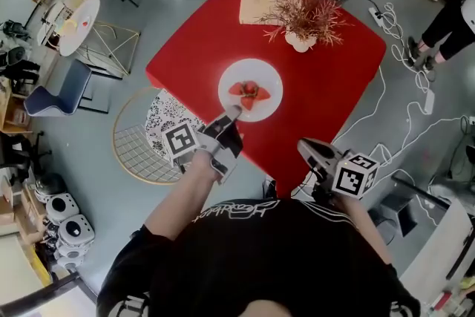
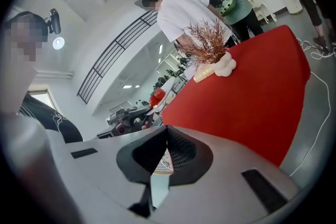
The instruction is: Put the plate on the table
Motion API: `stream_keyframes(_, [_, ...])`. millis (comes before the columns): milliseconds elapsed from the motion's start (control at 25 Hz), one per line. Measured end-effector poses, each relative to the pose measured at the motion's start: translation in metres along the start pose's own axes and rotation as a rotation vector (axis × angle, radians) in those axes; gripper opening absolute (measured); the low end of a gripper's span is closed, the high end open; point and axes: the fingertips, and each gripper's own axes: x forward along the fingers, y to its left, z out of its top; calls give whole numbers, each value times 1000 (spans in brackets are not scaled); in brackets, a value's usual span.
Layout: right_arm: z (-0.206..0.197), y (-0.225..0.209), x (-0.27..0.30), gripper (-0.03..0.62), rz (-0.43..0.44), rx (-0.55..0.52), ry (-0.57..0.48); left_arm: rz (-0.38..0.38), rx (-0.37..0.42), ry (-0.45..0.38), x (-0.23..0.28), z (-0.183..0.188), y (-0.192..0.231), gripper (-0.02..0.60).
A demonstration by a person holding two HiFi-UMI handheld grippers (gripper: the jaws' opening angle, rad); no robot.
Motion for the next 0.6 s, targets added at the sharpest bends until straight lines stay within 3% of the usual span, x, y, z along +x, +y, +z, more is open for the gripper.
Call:
stream_keyframes(120, [3, -6, 1, 8, -6, 2, 3, 34, 32, -5, 14, 8, 17, 17])
stream_keyframes(600, [7, -24, 3, 8, -6, 29, 11, 216, -80, -3, 51, 14, 96, 17])
